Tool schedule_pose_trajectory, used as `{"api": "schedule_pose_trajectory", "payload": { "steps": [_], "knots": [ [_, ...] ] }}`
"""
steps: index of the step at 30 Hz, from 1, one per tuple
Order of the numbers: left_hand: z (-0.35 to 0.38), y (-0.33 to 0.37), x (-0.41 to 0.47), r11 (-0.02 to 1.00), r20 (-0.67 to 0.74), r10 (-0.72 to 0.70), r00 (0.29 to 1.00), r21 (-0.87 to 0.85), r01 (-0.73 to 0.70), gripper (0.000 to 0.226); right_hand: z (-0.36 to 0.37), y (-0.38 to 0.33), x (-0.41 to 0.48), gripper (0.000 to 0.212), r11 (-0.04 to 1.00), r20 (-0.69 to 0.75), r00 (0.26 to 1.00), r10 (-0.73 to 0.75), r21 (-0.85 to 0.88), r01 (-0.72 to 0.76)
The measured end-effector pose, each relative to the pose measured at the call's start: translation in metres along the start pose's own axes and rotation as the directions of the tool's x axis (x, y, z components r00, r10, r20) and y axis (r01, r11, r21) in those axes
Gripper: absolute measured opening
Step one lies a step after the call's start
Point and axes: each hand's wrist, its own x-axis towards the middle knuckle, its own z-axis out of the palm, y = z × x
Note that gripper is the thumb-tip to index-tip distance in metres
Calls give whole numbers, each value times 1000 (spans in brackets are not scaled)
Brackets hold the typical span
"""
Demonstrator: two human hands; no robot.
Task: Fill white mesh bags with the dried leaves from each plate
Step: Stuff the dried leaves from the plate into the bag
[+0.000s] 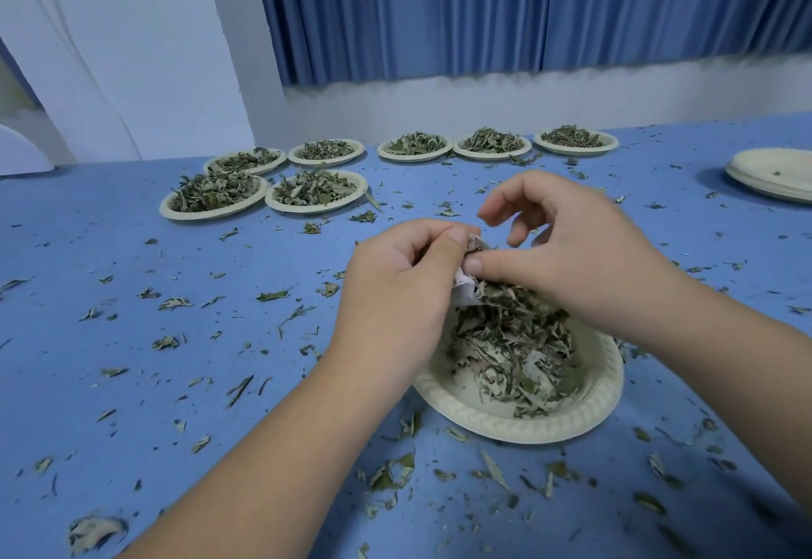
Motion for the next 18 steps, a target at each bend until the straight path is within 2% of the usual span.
{"api": "schedule_pose_trajectory", "payload": {
  "steps": [3, 6, 10, 14, 16, 18],
  "knots": [
    [-3, 1, 1, 993, 18, -25, 1000, -115, 27, 22, -3, -2, 8, 31, 981, 230, 971, 65, 161, -104],
    [-6, 1, 2, 991, 8, 2, 1000, -136, -1, 22, -3, -7, 12, 19, 970, 332, 941, 70, 198, -142],
    [-7, 1, 2, 993, 13, 98, 995, 58, -98, 22, 6, -13, 21, 7, 986, 276, 953, 124, 76, -151],
    [-7, 1, 2, 994, -39, 82, 996, 82, -79, 24, 17, -15, 24, 9, 994, 152, 984, 90, -70, -80],
    [-8, 0, 5, 999, -63, 35, 997, 28, -33, 26, 14, -14, 24, 7, 996, 179, 980, 87, -8, -87],
    [-10, -1, 7, 999, -82, -17, 996, -28, 15, 25, 5, -13, 21, 14, 983, 235, 963, 129, 98, -155]
  ]
}}
